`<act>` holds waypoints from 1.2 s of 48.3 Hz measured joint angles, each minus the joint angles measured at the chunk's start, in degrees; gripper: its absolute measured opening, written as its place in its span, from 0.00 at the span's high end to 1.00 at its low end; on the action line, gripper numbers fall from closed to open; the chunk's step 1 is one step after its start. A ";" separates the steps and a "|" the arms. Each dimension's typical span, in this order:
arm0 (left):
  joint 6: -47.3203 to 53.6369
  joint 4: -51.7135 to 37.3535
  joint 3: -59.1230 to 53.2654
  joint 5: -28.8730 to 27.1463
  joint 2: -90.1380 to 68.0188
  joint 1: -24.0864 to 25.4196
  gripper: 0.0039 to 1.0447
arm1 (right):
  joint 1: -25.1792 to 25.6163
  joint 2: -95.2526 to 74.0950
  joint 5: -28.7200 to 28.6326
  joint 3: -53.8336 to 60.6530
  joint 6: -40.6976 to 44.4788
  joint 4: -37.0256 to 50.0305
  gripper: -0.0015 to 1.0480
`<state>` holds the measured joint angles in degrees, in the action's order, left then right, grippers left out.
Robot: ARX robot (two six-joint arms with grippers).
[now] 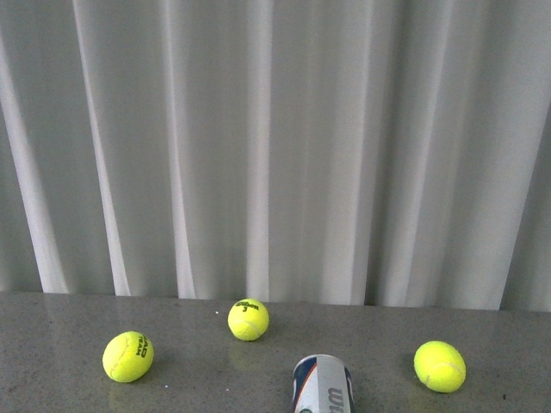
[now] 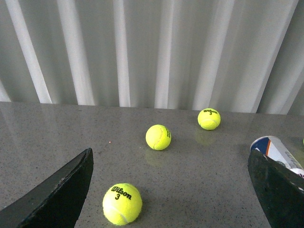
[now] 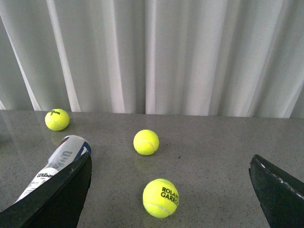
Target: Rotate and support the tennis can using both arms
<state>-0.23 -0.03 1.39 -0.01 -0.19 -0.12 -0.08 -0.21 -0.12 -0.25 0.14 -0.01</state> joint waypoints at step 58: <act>-0.02 0.00 0.00 0.00 0.00 0.00 0.06 | -19.58 -112.72 -9.46 -64.41 -26.32 -5.88 0.07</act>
<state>-0.25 -0.03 1.39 -0.01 -0.19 -0.12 -19.66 -112.92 -9.58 -64.66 -26.17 -5.89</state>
